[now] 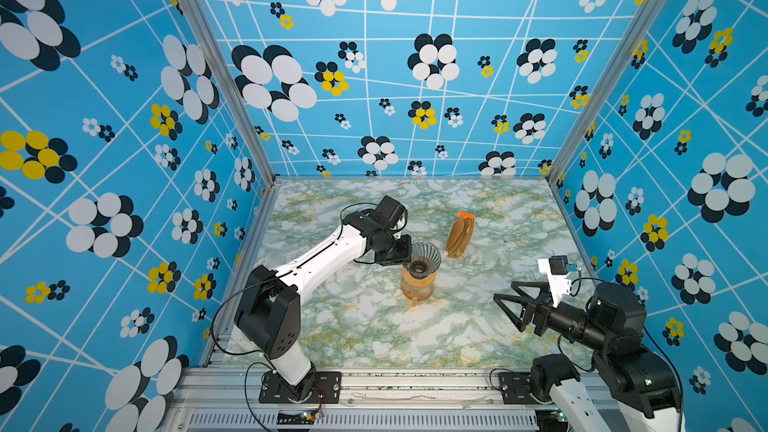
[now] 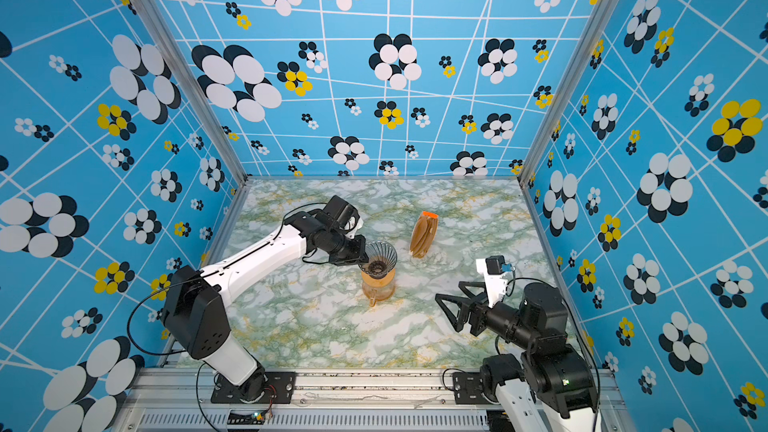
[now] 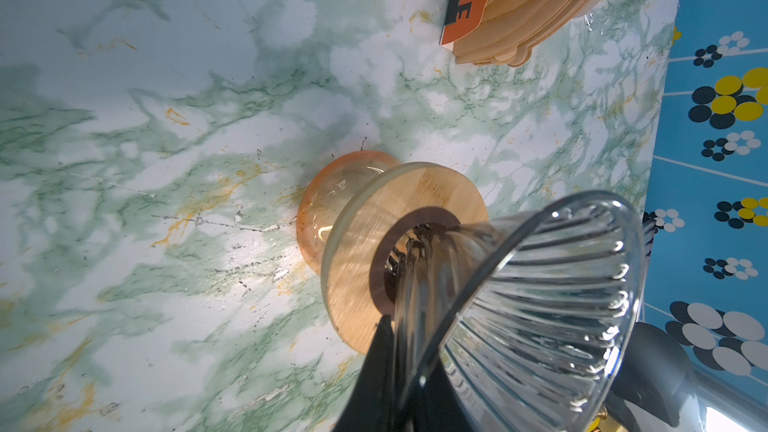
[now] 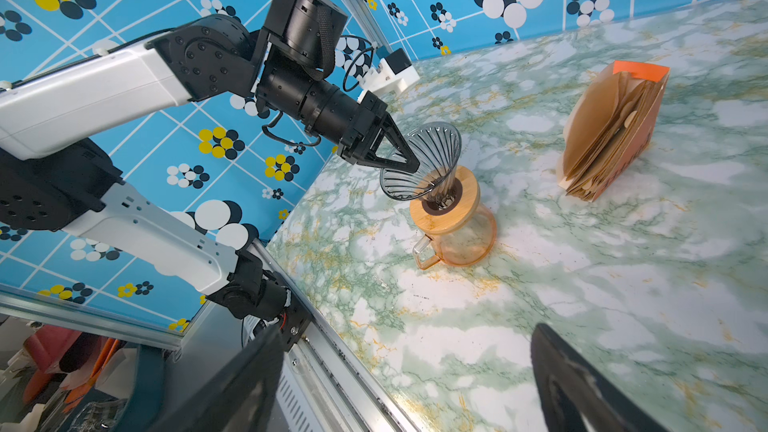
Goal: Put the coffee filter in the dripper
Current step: 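Settle the dripper down onto the wooden ring with the left gripper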
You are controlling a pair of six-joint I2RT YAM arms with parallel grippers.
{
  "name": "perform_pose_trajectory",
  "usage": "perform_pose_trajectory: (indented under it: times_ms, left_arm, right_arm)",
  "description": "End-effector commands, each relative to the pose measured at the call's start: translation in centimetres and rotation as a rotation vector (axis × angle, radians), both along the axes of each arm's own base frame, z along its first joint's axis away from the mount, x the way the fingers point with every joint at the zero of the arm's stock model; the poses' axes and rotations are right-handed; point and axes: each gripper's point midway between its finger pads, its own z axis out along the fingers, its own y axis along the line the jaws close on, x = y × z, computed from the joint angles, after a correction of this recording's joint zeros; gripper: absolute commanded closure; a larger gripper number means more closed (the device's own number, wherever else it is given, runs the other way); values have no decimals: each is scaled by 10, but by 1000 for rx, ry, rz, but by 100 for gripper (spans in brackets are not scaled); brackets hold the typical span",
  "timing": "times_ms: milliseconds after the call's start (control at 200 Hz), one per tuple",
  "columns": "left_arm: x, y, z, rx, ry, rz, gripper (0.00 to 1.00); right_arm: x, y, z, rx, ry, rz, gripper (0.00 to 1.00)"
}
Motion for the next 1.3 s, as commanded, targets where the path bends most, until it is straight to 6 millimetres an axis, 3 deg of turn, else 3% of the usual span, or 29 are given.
perform_pose_trajectory:
  times_ms: [0,1295]
  left_arm:
    - [-2,-1,-2,-2,-10,-15,88]
    - [-9,7,-1,3,-27,9,85]
  right_arm:
    - [1,0,-1,0,-8,0,6]
    - [0,0,0,2,-14,0,6]
